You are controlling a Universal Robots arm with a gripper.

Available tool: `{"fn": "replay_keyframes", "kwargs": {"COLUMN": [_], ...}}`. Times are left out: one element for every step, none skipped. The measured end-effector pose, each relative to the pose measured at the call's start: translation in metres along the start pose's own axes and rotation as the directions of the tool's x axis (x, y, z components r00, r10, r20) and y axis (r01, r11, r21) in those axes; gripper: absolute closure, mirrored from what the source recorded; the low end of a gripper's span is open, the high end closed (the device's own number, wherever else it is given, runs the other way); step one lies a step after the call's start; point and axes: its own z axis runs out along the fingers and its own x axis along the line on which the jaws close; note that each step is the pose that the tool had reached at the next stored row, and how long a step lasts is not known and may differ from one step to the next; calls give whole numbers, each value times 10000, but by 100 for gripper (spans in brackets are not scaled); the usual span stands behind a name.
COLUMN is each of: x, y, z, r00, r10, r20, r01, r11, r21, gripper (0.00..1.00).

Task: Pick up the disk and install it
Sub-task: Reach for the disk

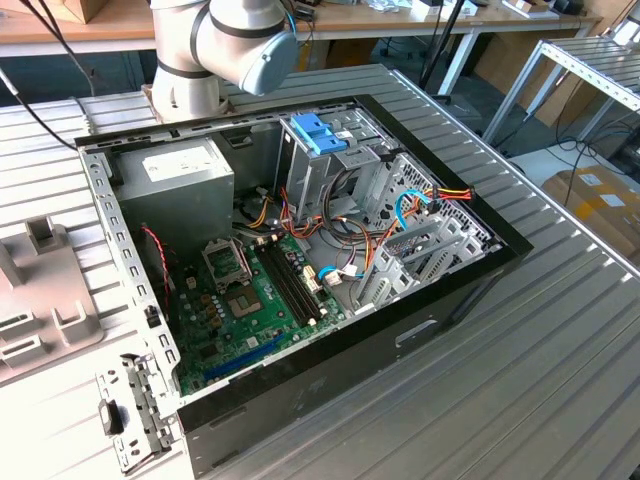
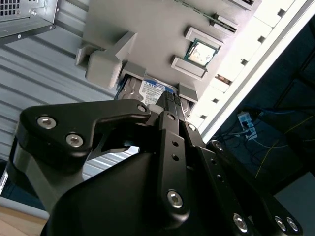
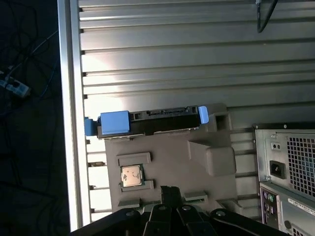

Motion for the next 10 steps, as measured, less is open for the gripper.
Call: {"fn": "replay_keyframes", "kwargs": {"x": [1, 2, 2, 2, 2, 2, 3, 2, 2, 3], "y": [0, 0, 0, 0, 0, 0, 0, 0, 0, 0], "z": [1, 2, 2, 2, 2, 2, 2, 2, 3, 3], "r00": [10000, 10000, 10000, 10000, 10000, 10000, 10000, 10000, 10000, 10000], "r10": [0, 0, 0, 0, 0, 0, 1, 0, 0, 0], "r20": [0, 0, -1, -1, -1, -1, -1, -1, -1, -1], "r01": [0, 0, 0, 0, 0, 0, -1, 0, 0, 0], "r11": [10000, 10000, 10000, 10000, 10000, 10000, 10000, 10000, 10000, 10000], "r21": [0, 0, 1, 1, 1, 1, 1, 1, 1, 0], "gripper": [89, 89, 89, 89, 89, 89, 89, 89, 89, 89]}}
